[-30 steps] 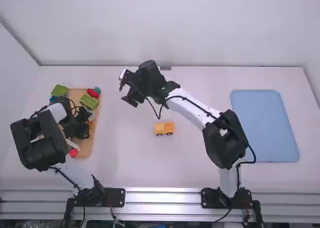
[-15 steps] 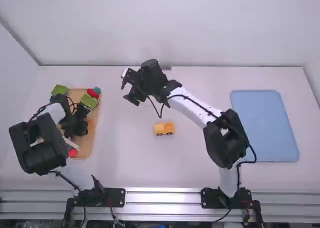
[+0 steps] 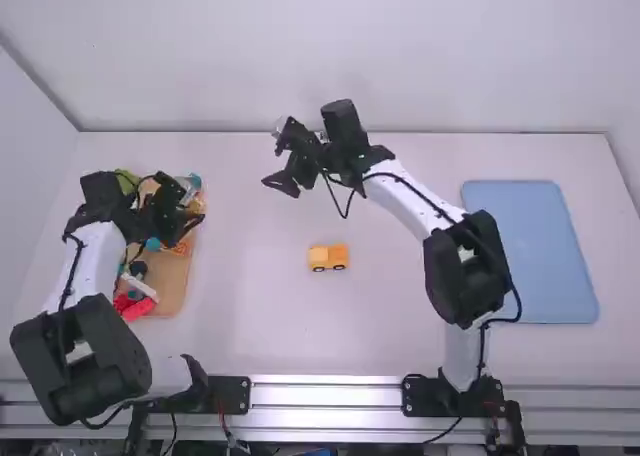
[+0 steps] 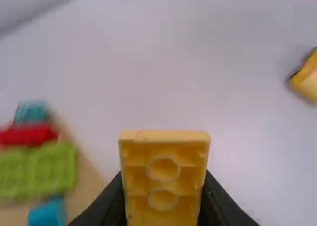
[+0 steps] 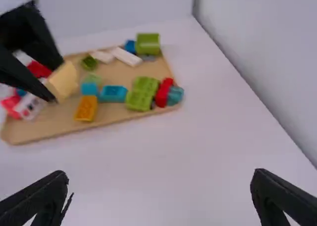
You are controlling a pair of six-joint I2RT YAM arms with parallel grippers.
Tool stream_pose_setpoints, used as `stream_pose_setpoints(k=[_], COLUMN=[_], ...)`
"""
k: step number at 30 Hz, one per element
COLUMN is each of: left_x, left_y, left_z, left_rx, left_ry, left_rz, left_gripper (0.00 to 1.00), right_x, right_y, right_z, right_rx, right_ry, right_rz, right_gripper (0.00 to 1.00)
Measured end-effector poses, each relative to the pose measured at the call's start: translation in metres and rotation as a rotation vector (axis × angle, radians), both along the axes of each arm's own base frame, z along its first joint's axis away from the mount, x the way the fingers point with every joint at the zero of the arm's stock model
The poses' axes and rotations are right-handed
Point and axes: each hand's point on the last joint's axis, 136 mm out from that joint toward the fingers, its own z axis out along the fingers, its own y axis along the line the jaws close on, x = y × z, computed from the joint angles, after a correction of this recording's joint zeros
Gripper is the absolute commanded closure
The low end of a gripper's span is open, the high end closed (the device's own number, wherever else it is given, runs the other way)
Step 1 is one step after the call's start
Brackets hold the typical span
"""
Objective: Assemble lego blocks to make yellow taxi
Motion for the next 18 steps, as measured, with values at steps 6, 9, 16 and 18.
stream_pose_setpoints(k=[6, 9, 16, 18], left_x=[0.009, 0.015, 0.027, 0.029], left_y=[-0.075, -0.114, -0.188, -0.195], left_z=[0.032, 0.059, 0.092, 0.094], left_rx=[-0.151, -0.212, -0.283, -0.295], left_ry=[-0.247, -0.384, -0.438, -0.423], left_rz=[-0.305, -0.444, -0.509, -0.488], left_gripper=[0.91, 0.91, 0.92, 0.92], right_x=[-0.02, -0.029, -0.05, -0.056], right_y=[-0.013, -0.018, -0.025, -0.03], right_z=[0.024, 0.031, 0.038, 0.035], right_rx=[0.144, 0.19, 0.249, 0.253], right_ry=[0.019, 0.034, 0.049, 0.06], right_rz=[0.198, 0.263, 0.383, 0.407], right_gripper=[0.02, 0.01, 0.07, 0.02])
